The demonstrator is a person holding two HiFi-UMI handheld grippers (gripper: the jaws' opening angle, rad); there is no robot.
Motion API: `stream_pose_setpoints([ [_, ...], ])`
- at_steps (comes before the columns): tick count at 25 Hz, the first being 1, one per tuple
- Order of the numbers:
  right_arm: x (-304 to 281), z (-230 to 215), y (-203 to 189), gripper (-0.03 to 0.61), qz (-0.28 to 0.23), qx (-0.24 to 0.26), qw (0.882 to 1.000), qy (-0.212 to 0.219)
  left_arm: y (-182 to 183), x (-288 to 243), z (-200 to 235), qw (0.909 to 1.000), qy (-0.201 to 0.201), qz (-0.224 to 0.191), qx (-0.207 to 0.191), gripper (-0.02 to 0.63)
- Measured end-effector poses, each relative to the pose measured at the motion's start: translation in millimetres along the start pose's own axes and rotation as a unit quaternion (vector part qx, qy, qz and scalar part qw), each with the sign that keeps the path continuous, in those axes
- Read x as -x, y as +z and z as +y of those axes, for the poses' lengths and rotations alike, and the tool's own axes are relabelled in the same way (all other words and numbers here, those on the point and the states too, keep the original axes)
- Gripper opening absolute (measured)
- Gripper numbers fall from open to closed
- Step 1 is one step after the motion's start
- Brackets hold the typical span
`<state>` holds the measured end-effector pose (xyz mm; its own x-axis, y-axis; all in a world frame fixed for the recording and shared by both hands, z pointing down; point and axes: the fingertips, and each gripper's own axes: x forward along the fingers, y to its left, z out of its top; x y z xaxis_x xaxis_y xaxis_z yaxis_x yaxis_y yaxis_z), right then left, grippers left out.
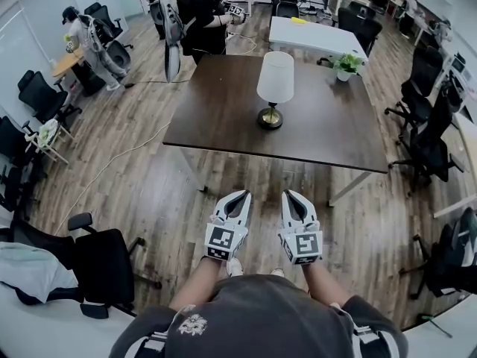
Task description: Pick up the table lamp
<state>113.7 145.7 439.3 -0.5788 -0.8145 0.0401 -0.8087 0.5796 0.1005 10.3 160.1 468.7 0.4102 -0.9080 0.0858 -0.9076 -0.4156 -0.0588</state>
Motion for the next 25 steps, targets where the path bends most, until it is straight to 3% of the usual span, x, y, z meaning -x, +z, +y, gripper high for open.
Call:
stream_pose_setpoints([
  [11,-40,33,7,0.017,-0.014,-0.009,0.999,-0.027,-6,8,58,0.9997,-0.02,-0.013,0.007,0.006],
  [25,-76,31,5,0.017,-0.003,-0.007,0.999,-0.035,-15,-14,84,0.9991,-0.037,-0.003,0.018,0.006],
])
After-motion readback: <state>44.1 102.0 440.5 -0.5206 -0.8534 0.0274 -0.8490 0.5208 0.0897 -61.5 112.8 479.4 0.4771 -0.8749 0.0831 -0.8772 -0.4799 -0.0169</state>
